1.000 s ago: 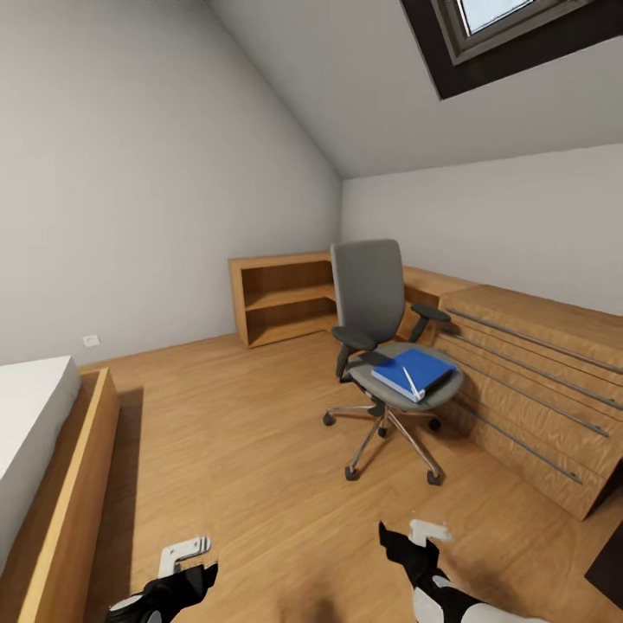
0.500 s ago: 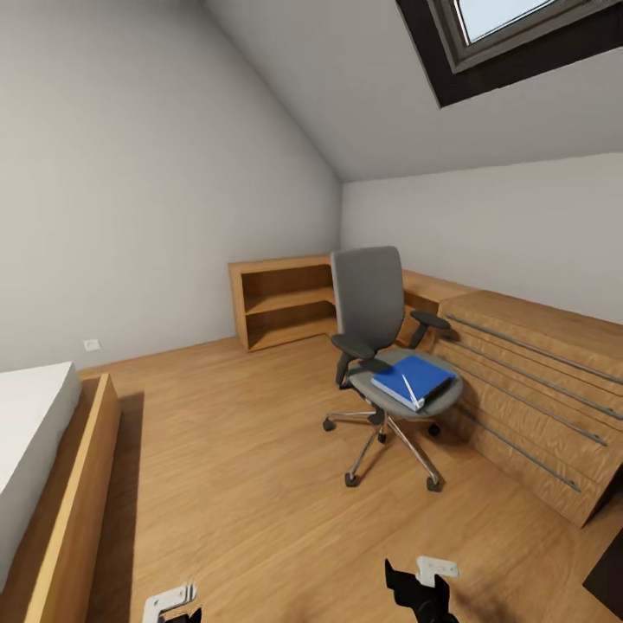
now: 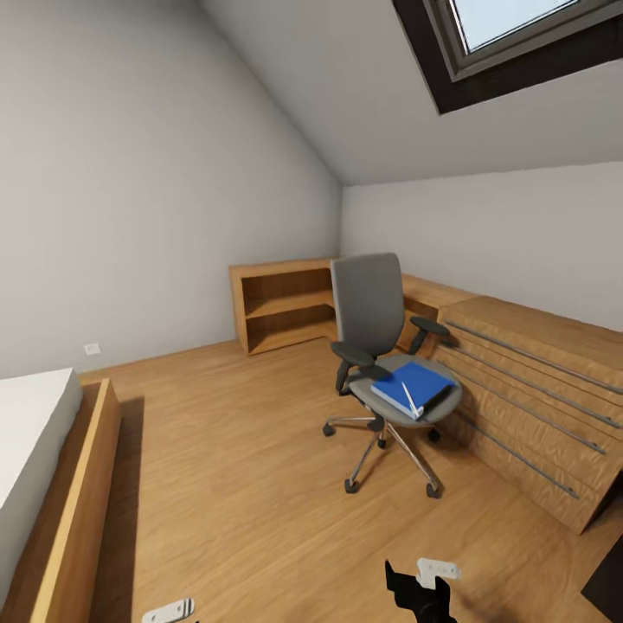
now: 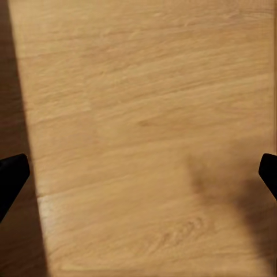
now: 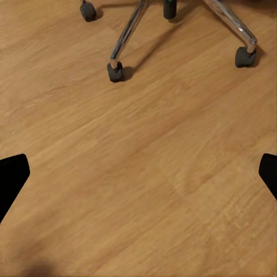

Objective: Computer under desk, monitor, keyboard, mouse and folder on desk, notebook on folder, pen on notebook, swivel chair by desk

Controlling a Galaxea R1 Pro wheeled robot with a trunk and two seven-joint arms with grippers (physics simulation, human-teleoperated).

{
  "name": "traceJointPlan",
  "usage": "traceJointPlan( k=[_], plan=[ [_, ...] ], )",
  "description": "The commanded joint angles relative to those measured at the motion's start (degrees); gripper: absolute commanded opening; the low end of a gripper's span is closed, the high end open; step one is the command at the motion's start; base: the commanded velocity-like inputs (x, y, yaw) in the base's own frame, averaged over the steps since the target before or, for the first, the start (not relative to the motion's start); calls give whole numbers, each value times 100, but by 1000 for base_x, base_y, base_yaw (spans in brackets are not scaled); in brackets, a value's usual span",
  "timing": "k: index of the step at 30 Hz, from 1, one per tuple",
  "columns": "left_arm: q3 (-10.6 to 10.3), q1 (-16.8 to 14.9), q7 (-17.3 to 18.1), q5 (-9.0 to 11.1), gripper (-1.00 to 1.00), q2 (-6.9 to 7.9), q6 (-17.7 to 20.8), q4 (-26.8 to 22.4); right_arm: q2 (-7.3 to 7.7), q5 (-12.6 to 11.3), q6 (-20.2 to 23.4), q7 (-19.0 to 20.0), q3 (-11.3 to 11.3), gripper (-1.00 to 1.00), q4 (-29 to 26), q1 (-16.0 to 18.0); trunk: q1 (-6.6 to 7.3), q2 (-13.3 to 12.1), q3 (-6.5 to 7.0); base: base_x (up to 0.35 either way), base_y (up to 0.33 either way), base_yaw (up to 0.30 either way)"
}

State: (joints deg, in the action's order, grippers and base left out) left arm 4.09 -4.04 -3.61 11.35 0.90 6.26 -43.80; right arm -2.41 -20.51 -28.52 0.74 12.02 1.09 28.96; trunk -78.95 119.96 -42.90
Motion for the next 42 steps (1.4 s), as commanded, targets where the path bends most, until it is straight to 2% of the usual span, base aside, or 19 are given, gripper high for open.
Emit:
traceJointPlan(
  k=[1,4,5,8,14,23,28,33,42],
  plan=[
    [-9,0,-23,60,100,-1,30,-10,-3,-60,-38,7,47,100,12,5,24,-39,13,0,0,0],
    [-13,0,-26,60,100,-9,27,-8,-4,-68,-76,3,47,100,13,0,89,-159,66,0,0,0],
    [-53,0,-34,60,100,-27,-315,88,-19,-81,-212,-8,46,100,22,-26,111,-199,84,0,0,0],
    [-129,0,-34,60,100,-40,-667,245,-22,-92,-242,-12,46,100,23,-30,177,-320,138,0,0,-2],
    [-288,0,-62,69,100,-39,-708,329,-24,-93,-361,-12,46,100,28,-30,309,-560,246,0,0,-180],
    [-306,0,-73,84,100,-46,-702,408,-31,-103,-374,-12,46,100,32,-31,507,-921,408,-16,0,-259],
    [-328,0,-70,78,100,-38,-705,661,-33,-106,-374,-12,46,100,30,-31,617,-1122,497,-251,0,-267],
    [-330,0,-69,78,100,-37,-701,700,-21,-111,-374,-16,39,100,23,-31,726,-1322,587,-293,0,-273],
    [-339,0,-62,67,100,-93,-705,774,-59,-111,-374,-13,45,100,31,-32,924,-1683,749,-40,0,-289]
  ],
)
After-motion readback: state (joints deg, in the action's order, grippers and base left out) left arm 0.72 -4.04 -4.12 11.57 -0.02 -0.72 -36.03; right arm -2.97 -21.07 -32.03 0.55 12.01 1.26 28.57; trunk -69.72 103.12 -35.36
